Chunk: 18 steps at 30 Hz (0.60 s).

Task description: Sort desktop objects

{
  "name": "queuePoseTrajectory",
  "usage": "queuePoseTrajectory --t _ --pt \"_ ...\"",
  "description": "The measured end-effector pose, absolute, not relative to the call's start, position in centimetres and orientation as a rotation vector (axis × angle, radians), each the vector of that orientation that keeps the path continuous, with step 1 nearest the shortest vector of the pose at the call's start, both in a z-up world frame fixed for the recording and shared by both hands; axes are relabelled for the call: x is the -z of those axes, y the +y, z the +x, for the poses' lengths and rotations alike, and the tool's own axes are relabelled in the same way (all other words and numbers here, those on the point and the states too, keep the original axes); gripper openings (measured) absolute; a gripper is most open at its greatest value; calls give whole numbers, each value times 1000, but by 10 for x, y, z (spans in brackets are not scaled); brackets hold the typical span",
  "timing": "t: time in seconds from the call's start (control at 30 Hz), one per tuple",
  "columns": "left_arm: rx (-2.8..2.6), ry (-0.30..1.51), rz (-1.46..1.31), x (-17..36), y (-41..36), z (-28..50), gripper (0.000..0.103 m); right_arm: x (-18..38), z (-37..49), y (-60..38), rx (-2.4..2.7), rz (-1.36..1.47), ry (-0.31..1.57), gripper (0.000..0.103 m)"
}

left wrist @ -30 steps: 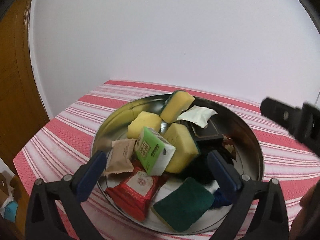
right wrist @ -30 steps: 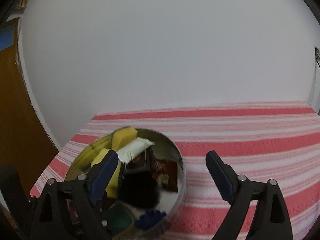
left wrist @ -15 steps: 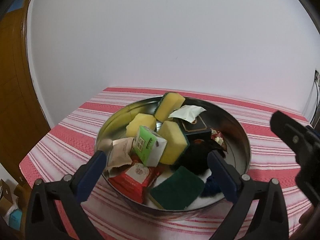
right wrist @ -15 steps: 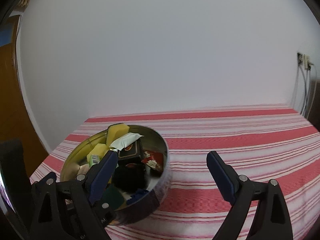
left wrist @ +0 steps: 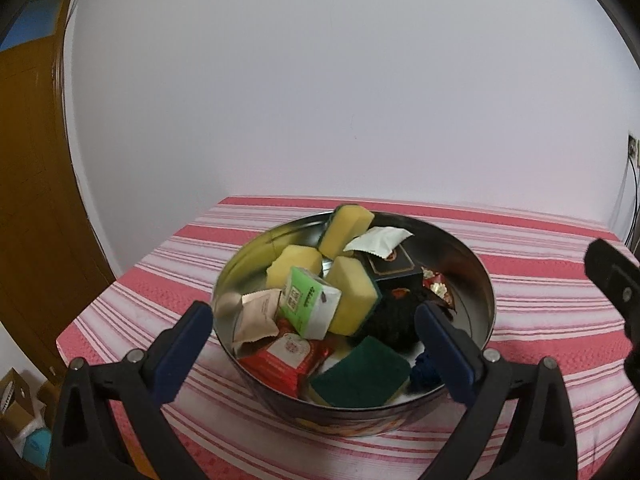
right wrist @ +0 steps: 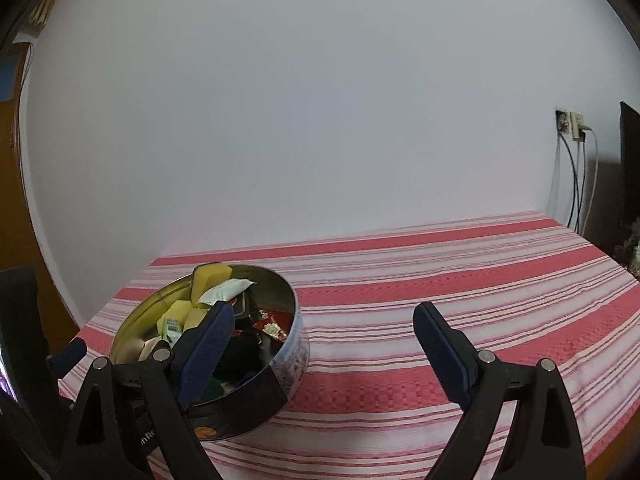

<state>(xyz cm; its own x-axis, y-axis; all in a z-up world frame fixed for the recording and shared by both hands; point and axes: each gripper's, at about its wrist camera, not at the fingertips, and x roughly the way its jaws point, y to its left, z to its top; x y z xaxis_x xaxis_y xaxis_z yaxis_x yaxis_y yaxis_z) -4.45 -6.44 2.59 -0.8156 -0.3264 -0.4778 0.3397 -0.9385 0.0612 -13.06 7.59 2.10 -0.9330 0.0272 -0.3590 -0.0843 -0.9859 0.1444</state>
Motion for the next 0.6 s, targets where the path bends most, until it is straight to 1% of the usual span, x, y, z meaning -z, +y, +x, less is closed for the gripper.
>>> queuePoseTrajectory --t 0.2,0.4,0.6 --pt "2704 47 702 -26 -66 -41 102 -27 -117 76 -3028 -499 248 93" --pt "2724 73 731 -23 -64 -38 102 -27 -107 72 -3010 -455 201 93" --pt "2743 34 769 -18 -61 -34 102 -23 -98 77 -3024 -427 245 93"
